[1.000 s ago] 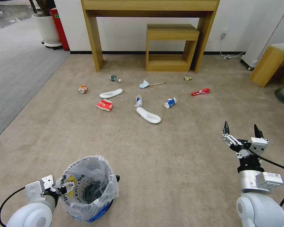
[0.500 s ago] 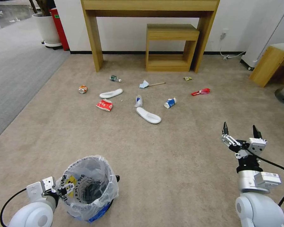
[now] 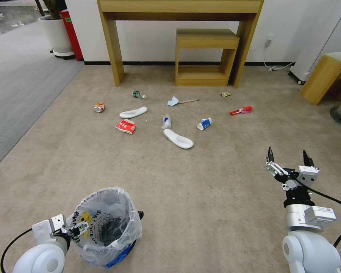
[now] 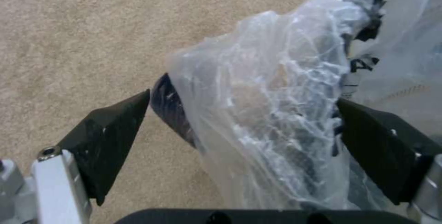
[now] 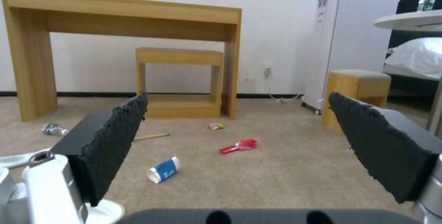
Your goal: Pick up the trash bin and place the garbage on the floor into it.
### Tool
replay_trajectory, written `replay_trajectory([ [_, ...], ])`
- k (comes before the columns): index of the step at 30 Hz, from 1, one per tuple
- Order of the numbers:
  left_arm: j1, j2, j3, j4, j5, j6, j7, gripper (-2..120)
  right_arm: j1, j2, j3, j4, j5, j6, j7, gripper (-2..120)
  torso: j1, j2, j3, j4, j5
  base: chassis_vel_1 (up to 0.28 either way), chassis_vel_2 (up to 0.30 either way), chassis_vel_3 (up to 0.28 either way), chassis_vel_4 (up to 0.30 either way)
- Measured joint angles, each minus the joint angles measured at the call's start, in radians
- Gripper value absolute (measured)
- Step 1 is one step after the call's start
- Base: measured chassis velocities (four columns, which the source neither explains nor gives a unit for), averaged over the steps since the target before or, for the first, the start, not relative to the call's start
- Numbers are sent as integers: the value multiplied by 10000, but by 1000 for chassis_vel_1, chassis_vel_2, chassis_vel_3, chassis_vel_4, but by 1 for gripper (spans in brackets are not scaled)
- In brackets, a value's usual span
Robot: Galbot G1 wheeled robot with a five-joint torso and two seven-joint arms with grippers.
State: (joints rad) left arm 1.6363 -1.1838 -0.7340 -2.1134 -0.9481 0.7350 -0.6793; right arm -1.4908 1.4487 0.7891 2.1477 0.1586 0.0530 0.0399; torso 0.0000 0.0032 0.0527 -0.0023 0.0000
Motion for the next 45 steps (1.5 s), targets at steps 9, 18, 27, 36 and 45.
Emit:
replay_trajectory([
  [9,69,-97,-103,-11,0,-1,-140,100,18,-46,-12,-30,-2,33,1,100,0,0,0,0,-1,0,0,0,0],
  [18,120,-105,-166,-82,-22,5,-196,100,31,-81,9,-30,19,47,3,100,0,0,0,0,0,0,0,0,0],
  [27,115,-112,-143,-115,-21,5,-210,98,-11,-99,44,25,25,81,5,100,0,0,0,0,-1,0,0,0,0],
  [36,123,-144,-110,-149,-3,5,-207,91,-59,-118,82,126,43,81,37,100,0,0,0,0,-1,0,0,0,0],
  [45,108,-151,-87,-29,59,3,-43,59,-96,-107,85,161,32,92,41,100,0,0,0,0,1,0,0,0,0],
])
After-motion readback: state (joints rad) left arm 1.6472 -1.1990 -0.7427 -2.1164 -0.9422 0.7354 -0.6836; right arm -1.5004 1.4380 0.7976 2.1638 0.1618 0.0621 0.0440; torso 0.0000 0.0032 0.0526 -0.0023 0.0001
